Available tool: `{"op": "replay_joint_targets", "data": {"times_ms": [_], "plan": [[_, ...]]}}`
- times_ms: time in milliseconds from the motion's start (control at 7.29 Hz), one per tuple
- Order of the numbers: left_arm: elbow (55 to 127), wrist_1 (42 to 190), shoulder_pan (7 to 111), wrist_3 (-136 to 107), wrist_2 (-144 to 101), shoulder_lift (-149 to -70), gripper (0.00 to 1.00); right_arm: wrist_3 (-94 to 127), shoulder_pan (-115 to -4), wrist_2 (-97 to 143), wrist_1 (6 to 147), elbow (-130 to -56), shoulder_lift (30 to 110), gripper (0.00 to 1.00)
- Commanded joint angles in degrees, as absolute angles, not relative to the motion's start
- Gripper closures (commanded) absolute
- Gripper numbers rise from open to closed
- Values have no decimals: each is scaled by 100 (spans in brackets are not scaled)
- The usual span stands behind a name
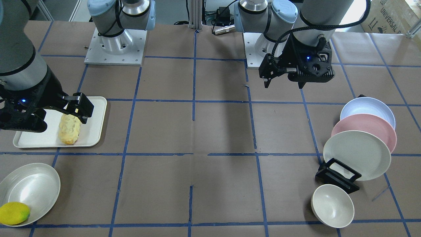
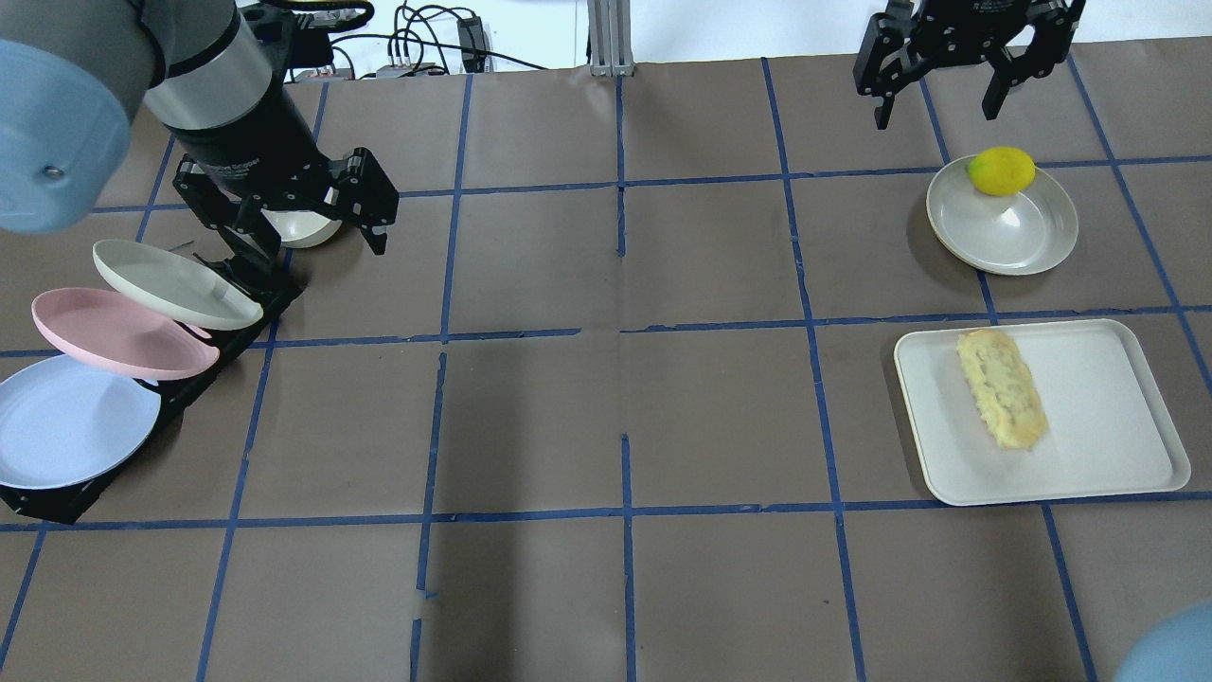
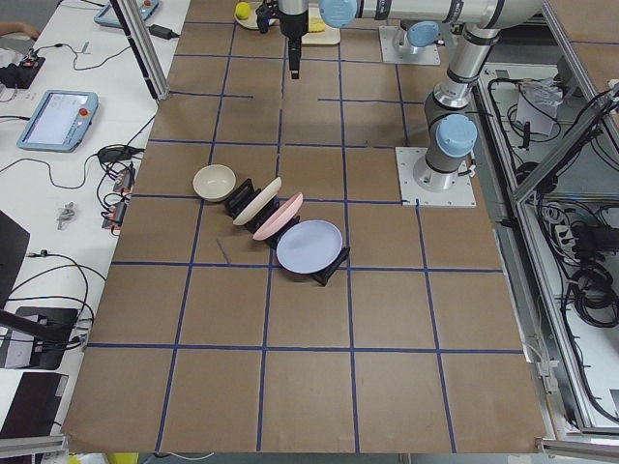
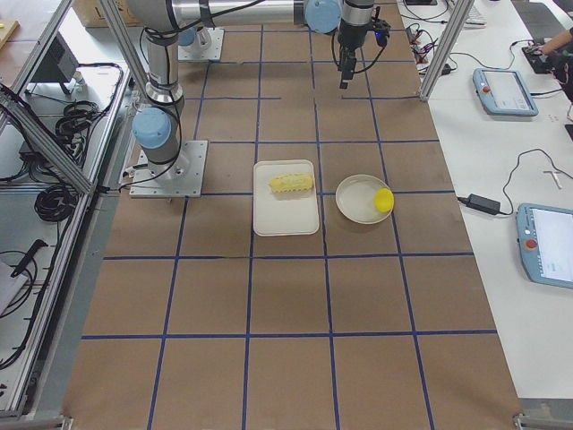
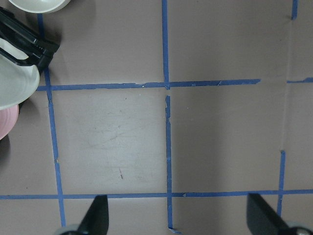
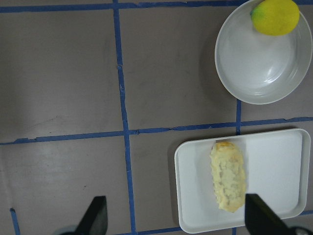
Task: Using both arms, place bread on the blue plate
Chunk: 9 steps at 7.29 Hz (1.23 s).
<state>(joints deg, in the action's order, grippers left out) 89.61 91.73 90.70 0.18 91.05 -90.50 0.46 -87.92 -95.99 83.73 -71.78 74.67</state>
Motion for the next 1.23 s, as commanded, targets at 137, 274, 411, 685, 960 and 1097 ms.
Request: {"op": "replay_joint_targets", "data": {"times_ms": [137,274,411,685,960,1097], "plan": [[8974,9193,9070,26,9105,-9044,0,149,-8807,-9554,8385,-7119,7462,0],[9017,9193,9009,122,9114,-9053,0,149,-8807,-9545,8333,-7145,7479,0],[9139,9185,8791,732,9132,-9035,0,123,-8807,-9536,8297,-7137,7479,0],[9595,9079,7583,2173,9045,-9000,0,105,-8815,-9510,8297,-7145,7488,0],[9712,9027,6518,3873,9044,-9166,0,228,-8894,-9300,8288,-7224,7462,0],[9538,8870,5947,4328,9079,-9376,0,385,-8895,-9255,8271,-7225,7453,0]]}}
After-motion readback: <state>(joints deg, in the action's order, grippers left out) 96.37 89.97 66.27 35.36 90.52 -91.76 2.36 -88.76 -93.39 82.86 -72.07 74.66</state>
